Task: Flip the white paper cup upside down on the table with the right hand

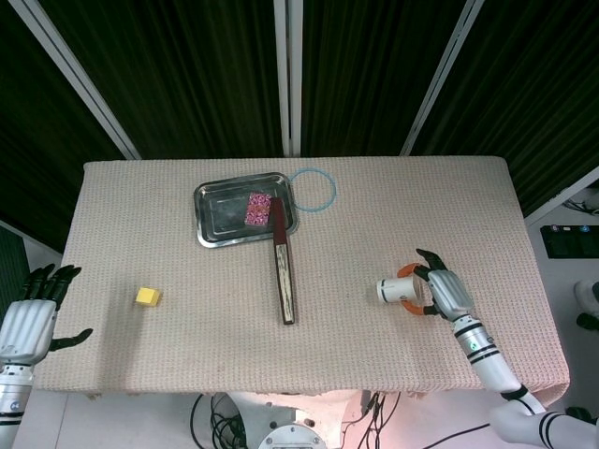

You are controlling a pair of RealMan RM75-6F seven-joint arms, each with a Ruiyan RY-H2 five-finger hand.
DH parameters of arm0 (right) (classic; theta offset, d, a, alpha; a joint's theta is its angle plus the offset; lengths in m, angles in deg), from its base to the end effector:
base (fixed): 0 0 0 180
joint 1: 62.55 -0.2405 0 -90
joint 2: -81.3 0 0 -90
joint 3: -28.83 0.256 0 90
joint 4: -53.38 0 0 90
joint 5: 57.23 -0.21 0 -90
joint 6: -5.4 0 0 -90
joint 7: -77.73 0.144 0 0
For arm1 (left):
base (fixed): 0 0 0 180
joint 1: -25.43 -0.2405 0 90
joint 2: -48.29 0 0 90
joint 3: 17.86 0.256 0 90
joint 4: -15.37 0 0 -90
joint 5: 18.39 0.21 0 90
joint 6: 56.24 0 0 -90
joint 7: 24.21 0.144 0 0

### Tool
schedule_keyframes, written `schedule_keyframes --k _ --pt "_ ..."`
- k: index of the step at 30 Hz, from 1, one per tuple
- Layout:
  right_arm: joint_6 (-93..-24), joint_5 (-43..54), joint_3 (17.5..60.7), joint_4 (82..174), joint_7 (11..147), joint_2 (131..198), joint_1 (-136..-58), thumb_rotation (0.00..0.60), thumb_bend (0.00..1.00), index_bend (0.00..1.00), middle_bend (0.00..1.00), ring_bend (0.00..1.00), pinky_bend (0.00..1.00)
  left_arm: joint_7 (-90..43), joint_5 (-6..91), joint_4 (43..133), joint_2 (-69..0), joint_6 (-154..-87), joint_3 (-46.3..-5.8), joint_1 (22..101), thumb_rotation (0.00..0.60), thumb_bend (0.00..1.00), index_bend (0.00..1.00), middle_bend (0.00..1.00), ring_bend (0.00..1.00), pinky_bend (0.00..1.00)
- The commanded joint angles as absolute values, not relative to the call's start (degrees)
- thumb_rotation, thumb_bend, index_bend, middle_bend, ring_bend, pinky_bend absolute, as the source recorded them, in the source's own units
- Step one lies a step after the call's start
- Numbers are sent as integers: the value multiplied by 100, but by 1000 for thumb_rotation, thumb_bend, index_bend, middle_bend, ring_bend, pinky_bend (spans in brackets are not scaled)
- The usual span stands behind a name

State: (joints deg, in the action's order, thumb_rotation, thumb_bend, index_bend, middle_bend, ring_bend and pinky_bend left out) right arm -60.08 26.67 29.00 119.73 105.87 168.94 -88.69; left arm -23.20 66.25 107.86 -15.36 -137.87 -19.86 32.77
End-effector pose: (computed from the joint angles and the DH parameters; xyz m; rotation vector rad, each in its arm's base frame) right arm -0.2893 -0.2879 0.0151 1.5878 -1.3576 1.1409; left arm -0.3109 0.1911 0.1528 -1.4378 -0.9232 -0.8643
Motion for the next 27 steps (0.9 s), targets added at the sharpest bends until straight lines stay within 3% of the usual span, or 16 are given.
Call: schedule_keyframes --k 1,4,10,13,16,19,23,27 --pt "-5842 2745 2850 12089 10615 16746 -8924 600 19 1 73 0 0 -2326 6619 10788 -1535 -13782 -1988 3278 600 47 106 83 0 58" --pt "-5861 2830 2855 12284 10527 16565 -8943 600 0 0 1 0 0 -2337 6613 10795 -1530 -13780 -1988 3277 600 47 106 83 0 58" --pt "-6147 3176 2967 13320 9683 15830 -9056 600 0 0 1 0 0 -2346 6605 10806 -1523 -13757 -1986 3284 600 47 106 83 0 58" --pt "-5814 3054 3037 14116 8641 15308 -9229 600 0 0 30 0 0 -2363 6600 10817 -1519 -13748 -1986 3287 600 47 106 83 0 58" --pt "-4898 2221 3122 15221 7070 14635 -9549 600 0 0 44 0 0 -2368 6593 10827 -1512 -13738 -1987 3290 600 46 106 84 0 58" --pt "-4427 1176 3195 15809 5574 14455 -9901 600 0 0 38 0 0 -2369 6584 10835 -1507 -13735 -1986 3287 600 46 106 83 0 58" --pt "-4506 -195 3097 16032 3895 14762 -10317 600 0 0 62 0 0 -2396 6567 10838 -1501 -13749 -1988 3272 600 47 106 83 0 58" --pt "-4892 -905 2969 15967 2979 15223 -10557 600 0 0 104 0 0 -2416 6562 10835 -1495 -13759 -1987 3261 600 47 106 83 0 58"
